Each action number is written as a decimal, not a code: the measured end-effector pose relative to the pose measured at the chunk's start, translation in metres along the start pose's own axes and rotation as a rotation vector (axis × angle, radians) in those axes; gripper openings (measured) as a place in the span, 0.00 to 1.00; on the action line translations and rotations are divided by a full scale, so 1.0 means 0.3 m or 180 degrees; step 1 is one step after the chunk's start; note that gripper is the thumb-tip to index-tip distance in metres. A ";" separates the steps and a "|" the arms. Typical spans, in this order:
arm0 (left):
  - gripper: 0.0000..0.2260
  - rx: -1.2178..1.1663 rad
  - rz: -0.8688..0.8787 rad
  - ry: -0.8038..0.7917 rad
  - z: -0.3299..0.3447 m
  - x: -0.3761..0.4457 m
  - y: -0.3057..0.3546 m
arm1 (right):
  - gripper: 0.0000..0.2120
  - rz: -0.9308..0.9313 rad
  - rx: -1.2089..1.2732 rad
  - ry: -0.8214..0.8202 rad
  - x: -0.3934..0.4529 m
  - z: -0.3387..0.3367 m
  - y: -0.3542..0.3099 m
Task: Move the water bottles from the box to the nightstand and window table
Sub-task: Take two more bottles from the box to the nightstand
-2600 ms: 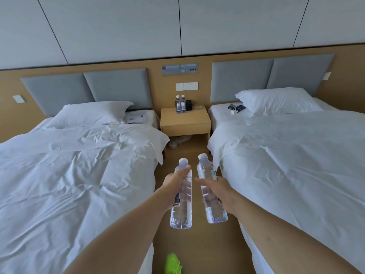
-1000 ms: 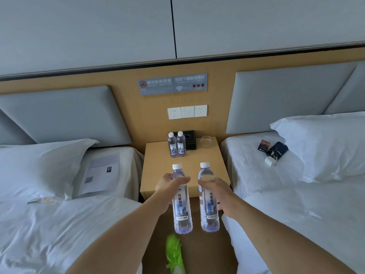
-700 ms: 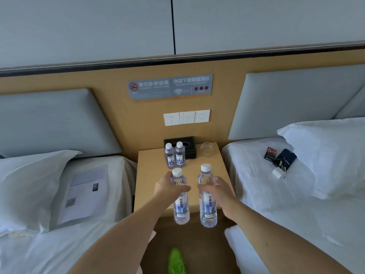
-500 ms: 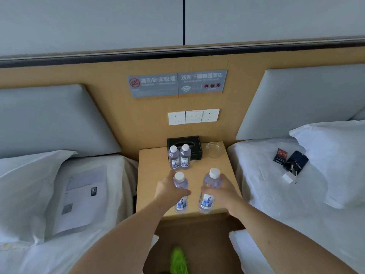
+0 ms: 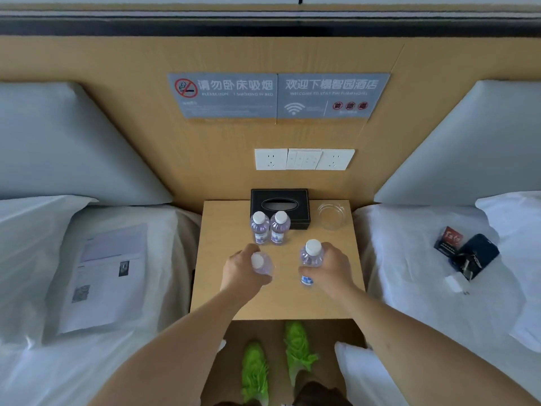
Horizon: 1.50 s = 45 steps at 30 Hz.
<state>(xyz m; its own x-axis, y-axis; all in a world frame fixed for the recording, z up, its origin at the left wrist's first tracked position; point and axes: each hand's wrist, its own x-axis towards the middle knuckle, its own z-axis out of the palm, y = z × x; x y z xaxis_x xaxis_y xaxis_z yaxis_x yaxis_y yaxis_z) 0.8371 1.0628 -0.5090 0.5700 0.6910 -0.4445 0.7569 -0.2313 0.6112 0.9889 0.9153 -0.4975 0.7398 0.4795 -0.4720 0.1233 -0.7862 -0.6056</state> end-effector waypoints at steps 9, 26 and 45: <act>0.23 0.0005 -0.0270 0.0216 0.099 0.155 0.036 | 0.25 0.0181 0.0125 -0.0049 0.274 0.057 0.024; 0.19 -0.0431 -0.0701 0.0753 0.219 0.269 0.077 | 0.21 0.0264 0.0378 -0.0012 0.468 0.139 0.034; 0.21 -0.0738 -0.0697 0.1111 0.279 0.260 0.055 | 0.26 0.0255 0.0744 0.0238 0.456 0.205 0.052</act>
<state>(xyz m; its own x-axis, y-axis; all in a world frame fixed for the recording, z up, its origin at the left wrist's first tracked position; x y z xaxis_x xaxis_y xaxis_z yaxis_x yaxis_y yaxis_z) 0.9207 1.0556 -0.5886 0.2334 0.9046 -0.3567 0.7334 0.0771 0.6754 1.0514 0.9925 -0.6110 0.7889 0.3823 -0.4811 -0.0877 -0.7049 -0.7039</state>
